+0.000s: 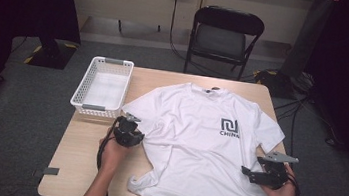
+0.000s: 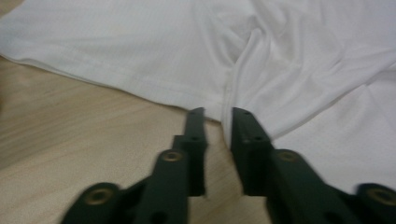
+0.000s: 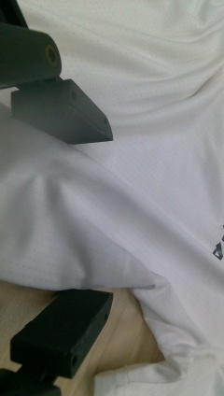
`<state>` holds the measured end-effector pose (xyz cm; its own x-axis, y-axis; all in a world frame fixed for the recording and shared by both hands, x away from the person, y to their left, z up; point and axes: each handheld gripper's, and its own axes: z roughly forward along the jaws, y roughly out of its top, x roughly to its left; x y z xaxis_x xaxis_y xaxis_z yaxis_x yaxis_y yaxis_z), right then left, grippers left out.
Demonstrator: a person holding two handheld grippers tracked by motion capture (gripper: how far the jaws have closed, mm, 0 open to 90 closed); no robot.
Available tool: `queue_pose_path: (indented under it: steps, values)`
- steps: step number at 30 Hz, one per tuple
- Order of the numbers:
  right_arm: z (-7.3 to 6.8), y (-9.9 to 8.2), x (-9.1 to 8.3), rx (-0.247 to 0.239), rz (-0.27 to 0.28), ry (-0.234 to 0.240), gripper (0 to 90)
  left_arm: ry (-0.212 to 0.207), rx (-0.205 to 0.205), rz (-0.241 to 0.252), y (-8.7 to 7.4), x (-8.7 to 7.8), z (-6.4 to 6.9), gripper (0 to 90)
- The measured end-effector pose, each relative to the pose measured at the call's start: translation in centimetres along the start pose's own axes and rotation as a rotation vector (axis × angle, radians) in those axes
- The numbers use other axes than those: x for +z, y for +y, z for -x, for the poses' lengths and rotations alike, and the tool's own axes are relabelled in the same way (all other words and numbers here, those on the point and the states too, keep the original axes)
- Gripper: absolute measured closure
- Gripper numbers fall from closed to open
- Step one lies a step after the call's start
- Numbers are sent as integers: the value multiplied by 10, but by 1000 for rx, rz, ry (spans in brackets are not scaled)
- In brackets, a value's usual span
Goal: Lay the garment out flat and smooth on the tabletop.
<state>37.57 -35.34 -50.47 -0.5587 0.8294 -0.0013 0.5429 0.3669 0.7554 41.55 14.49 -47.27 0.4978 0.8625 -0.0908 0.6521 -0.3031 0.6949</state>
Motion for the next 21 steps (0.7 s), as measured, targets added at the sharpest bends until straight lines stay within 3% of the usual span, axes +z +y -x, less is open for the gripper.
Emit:
queue_pose_path:
  steps: [1, 3, 7, 11, 12, 14, 16, 19, 21]
  values:
    - [0, 0, 0, 0, 0, 0, 174, -10, 6, 7, -1, -3, 2, 650]
    - [0, 0, 0, 0, 0, 0, 174, -61, 21, 31, -5, -12, 12, 599]
    - [0, 0, 0, 0, 0, 0, 174, -155, 87, 70, -18, -30, 42, 400]
    - [0, 0, 0, 2, -1, -1, 174, -193, 138, 53, -33, -39, 70, 391]
    - [0, 0, 0, 1, 0, -1, 175, -180, 143, 51, -36, -41, 76, 395]
    - [0, 0, 0, 2, -1, -1, 175, -122, 194, 24, -42, -42, 87, 438]
    - [0, 0, 0, 2, -1, -1, 175, -113, 197, 26, -45, -43, 92, 438]
    - [0, 0, 0, 2, -1, -1, 174, -60, 248, 12, -50, -42, 106, 435]
    - [0, 0, 0, 2, -1, -1, 175, -55, 243, 9, -52, -39, 108, 435]
